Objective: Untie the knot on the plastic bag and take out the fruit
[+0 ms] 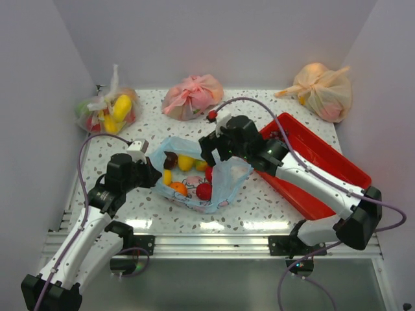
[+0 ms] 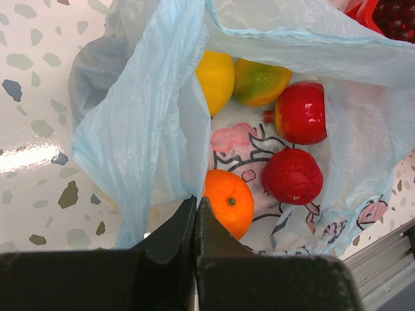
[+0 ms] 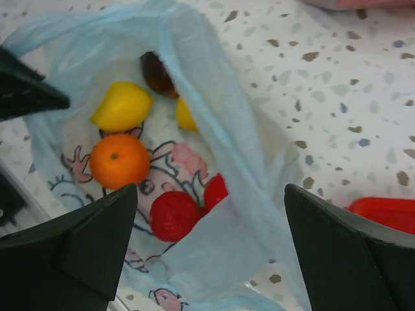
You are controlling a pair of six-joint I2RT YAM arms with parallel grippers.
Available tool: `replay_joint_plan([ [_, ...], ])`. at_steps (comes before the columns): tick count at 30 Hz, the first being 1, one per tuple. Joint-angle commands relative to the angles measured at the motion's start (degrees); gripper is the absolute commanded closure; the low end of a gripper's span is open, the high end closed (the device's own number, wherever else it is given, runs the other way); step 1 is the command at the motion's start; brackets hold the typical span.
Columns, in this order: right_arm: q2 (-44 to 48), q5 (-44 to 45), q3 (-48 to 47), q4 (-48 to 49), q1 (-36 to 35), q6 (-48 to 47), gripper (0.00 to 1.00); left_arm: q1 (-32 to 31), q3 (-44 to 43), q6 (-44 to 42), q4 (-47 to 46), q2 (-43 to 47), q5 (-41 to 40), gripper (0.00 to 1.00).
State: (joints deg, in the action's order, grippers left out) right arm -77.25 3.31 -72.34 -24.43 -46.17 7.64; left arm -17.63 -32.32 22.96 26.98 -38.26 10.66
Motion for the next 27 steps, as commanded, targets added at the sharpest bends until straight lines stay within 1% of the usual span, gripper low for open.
replay_joint_plan([
  [1,-2.72,-1.29,-0.71,-2.38,-6.11,-5.09,0.02,0.40,0.24,-0.28,-2.81,0.20,-0.02,1.00],
  [2,-4.90,-1.55,-0.53,-2.73,-8.21,-5.18,0.03,0.49,0.24,-0.37,-2.81,0.12,-0.02,1.00],
  [4,-6.67,-1.38,0.52,-2.91,-10.76,-5.00,0.10,0.40,0.15,-0.37,-2.81,-0.06,0.07,1.00],
  [7,-8.96,-1.29,3.15,-0.11,-12.10,-3.16,0.22,0.40,0.24,-0.28,-2.81,-0.06,0.07,1.00],
  [9,-11.06,-1.73,3.95,0.34,-12.54,-1.76,0.23,0.49,0.15,-0.37,-2.81,-0.06,0.07,1.00],
  [15,-18.09,-2.43,4.04,-2.64,-12.80,-0.61,0.22,0.49,0.23,-0.28,-2.81,-0.24,0.24,1.00],
  [22,-23.46,-2.52,4.31,-4.57,-12.89,-0.43,0.23,0.40,0.15,-0.37,-2.81,-0.24,0.16,1.00],
  [27,-25.40,-3.13,2.90,-5.90,-12.89,-1.48,0.29,0.40,0.15,-0.37,-2.81,-0.32,0.16,1.00],
])
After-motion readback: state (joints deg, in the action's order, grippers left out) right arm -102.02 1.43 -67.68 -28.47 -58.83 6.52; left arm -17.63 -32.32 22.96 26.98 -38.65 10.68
